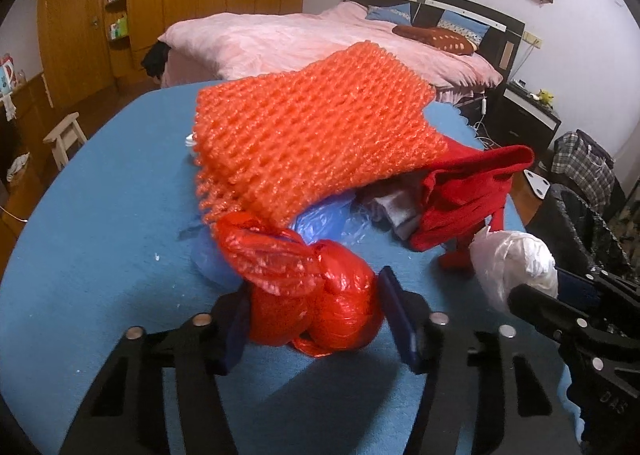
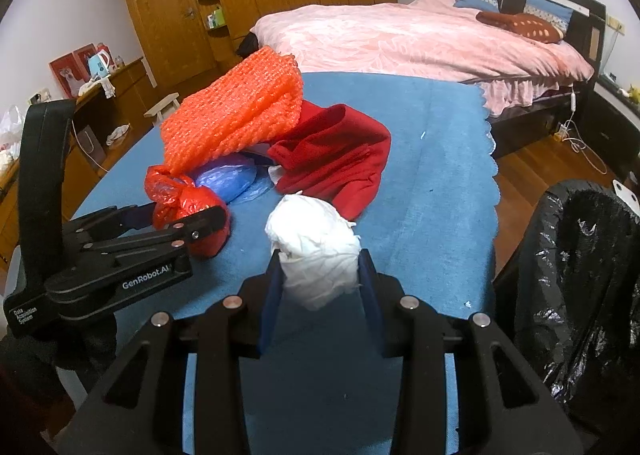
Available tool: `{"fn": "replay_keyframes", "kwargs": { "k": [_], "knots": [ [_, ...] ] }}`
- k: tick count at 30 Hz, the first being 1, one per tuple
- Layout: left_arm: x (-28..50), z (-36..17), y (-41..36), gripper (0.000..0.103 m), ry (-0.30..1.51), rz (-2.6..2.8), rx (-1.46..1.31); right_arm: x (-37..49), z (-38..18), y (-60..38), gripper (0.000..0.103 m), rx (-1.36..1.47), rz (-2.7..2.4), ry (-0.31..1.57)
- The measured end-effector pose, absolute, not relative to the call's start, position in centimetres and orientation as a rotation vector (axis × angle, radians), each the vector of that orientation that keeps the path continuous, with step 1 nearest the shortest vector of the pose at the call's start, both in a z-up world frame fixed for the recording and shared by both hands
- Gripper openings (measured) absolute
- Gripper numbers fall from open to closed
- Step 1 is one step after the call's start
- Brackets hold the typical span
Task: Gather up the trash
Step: 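Grasp the red plastic bag with the left tool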
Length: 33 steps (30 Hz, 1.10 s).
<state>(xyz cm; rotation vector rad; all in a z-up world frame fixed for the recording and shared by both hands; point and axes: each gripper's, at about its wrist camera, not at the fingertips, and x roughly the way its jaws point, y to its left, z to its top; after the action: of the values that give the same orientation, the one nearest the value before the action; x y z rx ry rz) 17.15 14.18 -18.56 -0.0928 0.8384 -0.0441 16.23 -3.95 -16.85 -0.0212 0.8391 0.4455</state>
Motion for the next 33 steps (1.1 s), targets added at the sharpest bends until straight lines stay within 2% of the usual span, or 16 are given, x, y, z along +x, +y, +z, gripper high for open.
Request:
{"fn": "replay_keyframes", "kwargs": {
  "k": [7,19,25,30,32,33],
  "knots": [
    [15.4,-17.4,14.3,0.049,0.817,-0.063,-0.114,15.5,-15.8,-3.8,0.036,-0.028,0.459,0.817],
    [12.6,-14.0,12.7,0.049,0.762,-0.11,-0.097,14.4,-14.0,-5.4,0.036,-0.011,0.456,0.789],
    [12.2,-15.4,12.0,0.05,0.793,-0.113,-0.064,14.2,-14.4,-6.0,0.036,-0.009,0.442,0.8],
    [12.7,-16.7,12.1,0.057,0.828,-0.095,-0.034,14.3,-15.3,-6.1,0.037,-0.008,0.434,0.825],
    [12.6,-16.6,12.1,0.068,0.828,-0.085,-0.024,14.4,-15.5,-6.1,0.037,-0.004,0.432,0.83],
    [12.5,-16.4,12.1,0.068,0.821,-0.081,-0.021,14.4,-15.5,-6.1,0.037,-0.003,0.432,0.832]
  ]
}}
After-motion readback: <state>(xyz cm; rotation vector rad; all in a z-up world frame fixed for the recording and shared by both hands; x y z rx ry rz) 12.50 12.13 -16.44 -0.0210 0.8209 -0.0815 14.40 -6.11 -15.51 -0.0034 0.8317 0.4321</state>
